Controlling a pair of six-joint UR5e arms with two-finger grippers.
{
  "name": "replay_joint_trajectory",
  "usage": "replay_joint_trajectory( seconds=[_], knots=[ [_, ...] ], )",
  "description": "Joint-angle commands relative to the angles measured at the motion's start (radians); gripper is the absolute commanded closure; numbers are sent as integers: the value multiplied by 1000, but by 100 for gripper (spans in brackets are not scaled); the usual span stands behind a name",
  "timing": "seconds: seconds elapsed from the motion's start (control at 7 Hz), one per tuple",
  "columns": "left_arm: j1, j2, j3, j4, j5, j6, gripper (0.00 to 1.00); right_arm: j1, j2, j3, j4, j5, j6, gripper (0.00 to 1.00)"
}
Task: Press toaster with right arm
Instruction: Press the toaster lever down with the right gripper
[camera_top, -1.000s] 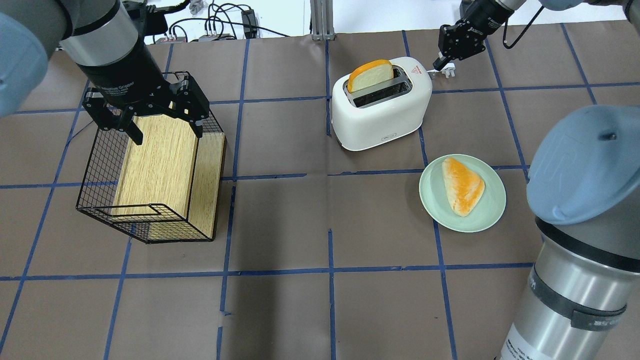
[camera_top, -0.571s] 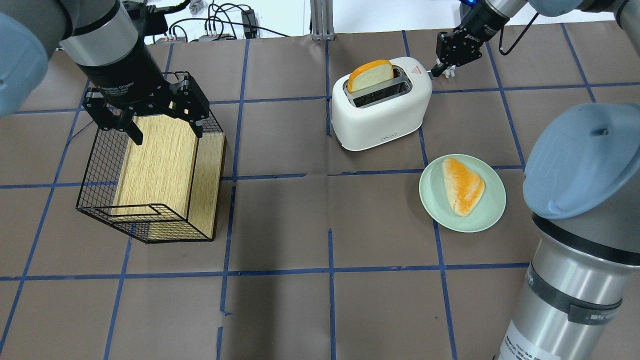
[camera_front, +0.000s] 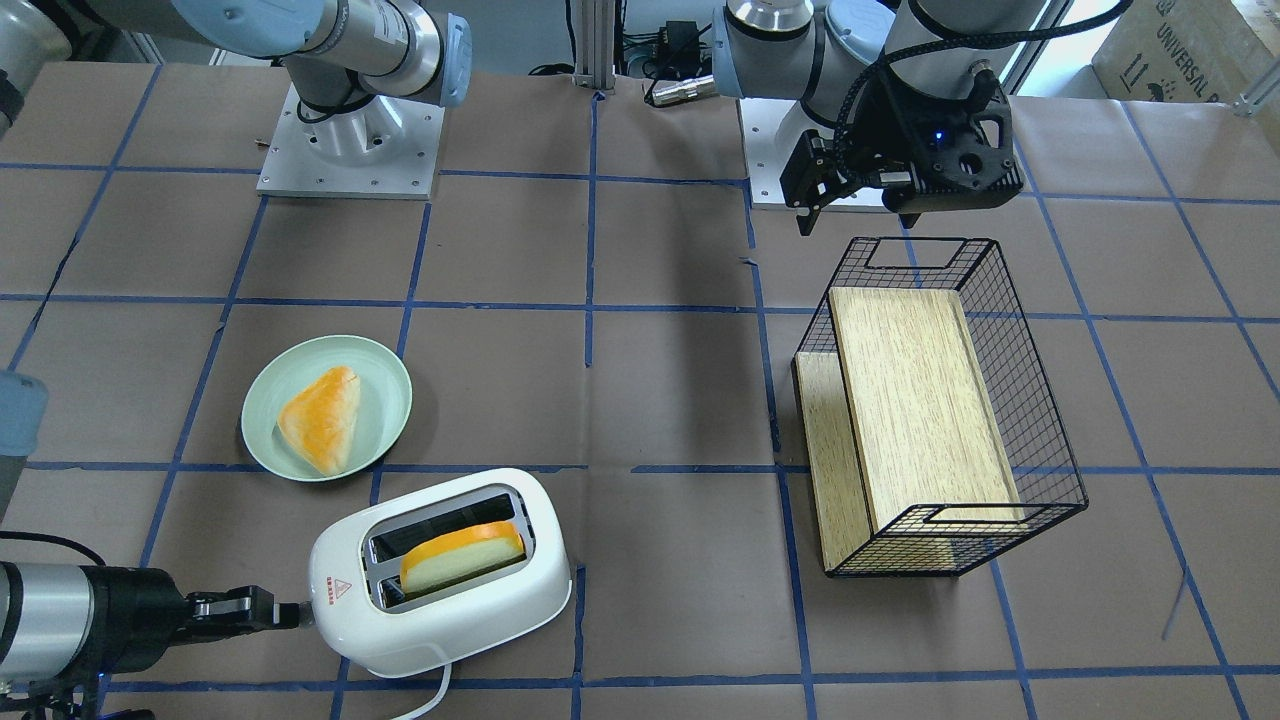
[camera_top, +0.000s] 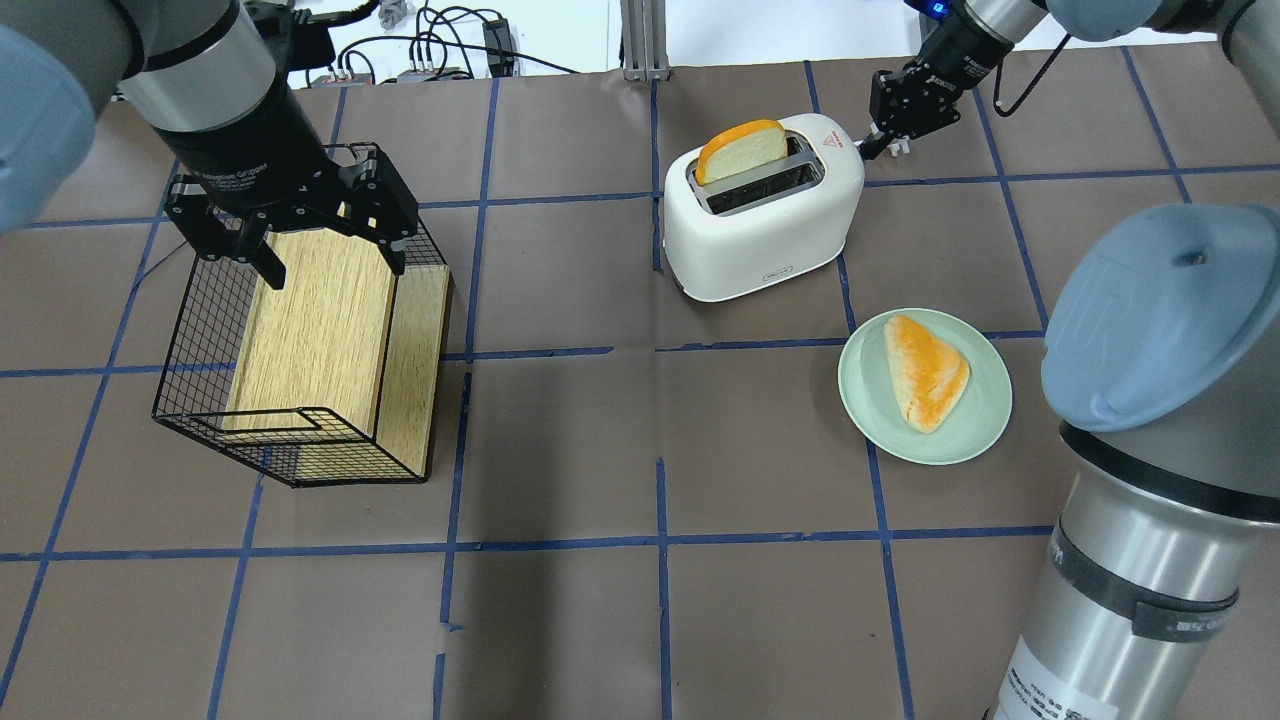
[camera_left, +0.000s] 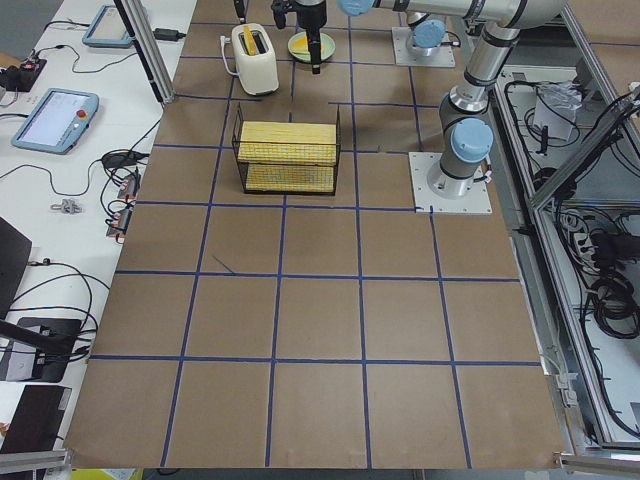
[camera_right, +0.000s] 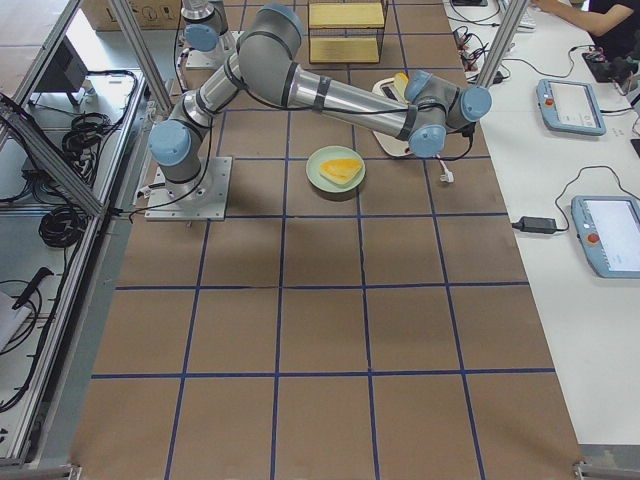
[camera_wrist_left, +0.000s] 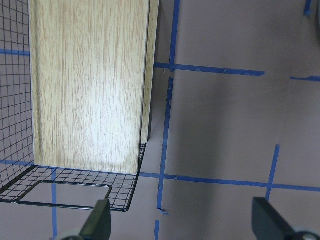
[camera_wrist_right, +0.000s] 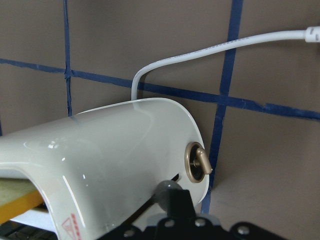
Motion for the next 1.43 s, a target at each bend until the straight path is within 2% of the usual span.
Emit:
replay_joint_trajectory(
  seconds=[0.0, 0.57, 0.71, 0.86, 1.0, 1.29],
  knots=[
    [0, 0, 1, 0, 0, 0, 0, 0, 32, 0, -1, 0, -4, 100],
    [0, 0, 1, 2, 0, 0, 0, -2, 49, -2, -4, 0, -3, 99],
    [0, 0, 1, 0, 0, 0, 0, 0, 46, -12, -4, -8, 13, 95],
    [0, 0, 1, 0, 0, 0, 0, 0, 38, -41, 0, -28, 42, 78],
    [0, 0, 1, 2, 0, 0, 0, 20, 22, -83, 9, -121, 91, 2],
    [0, 0, -1, 0, 0, 0, 0, 81, 9, -176, -1, -296, 91, 0]
  ],
)
